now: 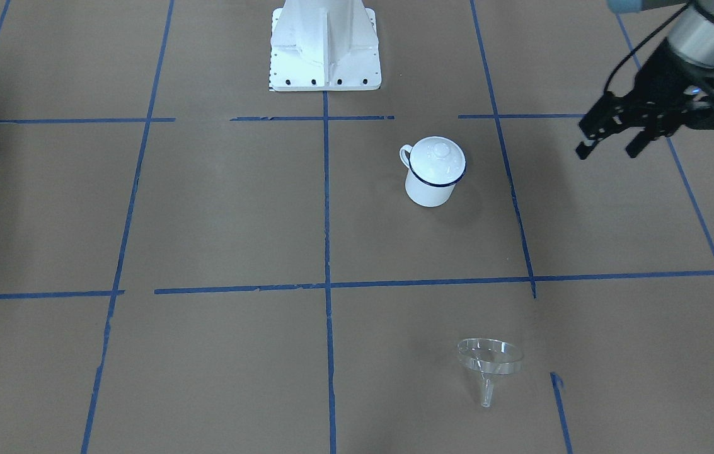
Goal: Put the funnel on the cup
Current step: 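Move the left gripper down over the white funnel on the mug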
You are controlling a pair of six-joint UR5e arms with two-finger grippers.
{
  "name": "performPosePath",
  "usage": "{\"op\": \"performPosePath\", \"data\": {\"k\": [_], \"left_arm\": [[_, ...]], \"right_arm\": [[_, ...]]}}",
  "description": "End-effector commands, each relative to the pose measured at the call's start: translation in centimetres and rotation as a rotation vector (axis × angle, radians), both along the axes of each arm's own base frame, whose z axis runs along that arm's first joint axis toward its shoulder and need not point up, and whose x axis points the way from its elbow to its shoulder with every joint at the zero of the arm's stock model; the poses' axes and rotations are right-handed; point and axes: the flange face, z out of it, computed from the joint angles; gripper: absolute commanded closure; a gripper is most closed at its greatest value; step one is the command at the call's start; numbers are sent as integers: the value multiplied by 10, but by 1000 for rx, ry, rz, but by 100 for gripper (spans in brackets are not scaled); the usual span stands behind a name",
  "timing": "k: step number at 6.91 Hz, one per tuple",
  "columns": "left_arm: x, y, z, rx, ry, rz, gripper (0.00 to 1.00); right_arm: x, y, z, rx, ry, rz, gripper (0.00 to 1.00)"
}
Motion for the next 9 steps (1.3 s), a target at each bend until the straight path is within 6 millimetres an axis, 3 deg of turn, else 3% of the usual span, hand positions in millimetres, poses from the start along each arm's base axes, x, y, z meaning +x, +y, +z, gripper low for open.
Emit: {"op": "performPosePath", "data": {"k": [1,2,4,9], "left_arm": [[113,29,-68,-107,-89,-8,0],[145,45,-76,-143,-105,-45,0],[182,71,-72,-150,-137,-93,0],[211,75,-62,-125,-103,-66,0]], "right_arm": [[0,-1,-1,1,0,0,0],[0,0,0,0,0,0,0],[0,0,0,0,0,0,0],[0,0,0,0,0,0,0]]}}
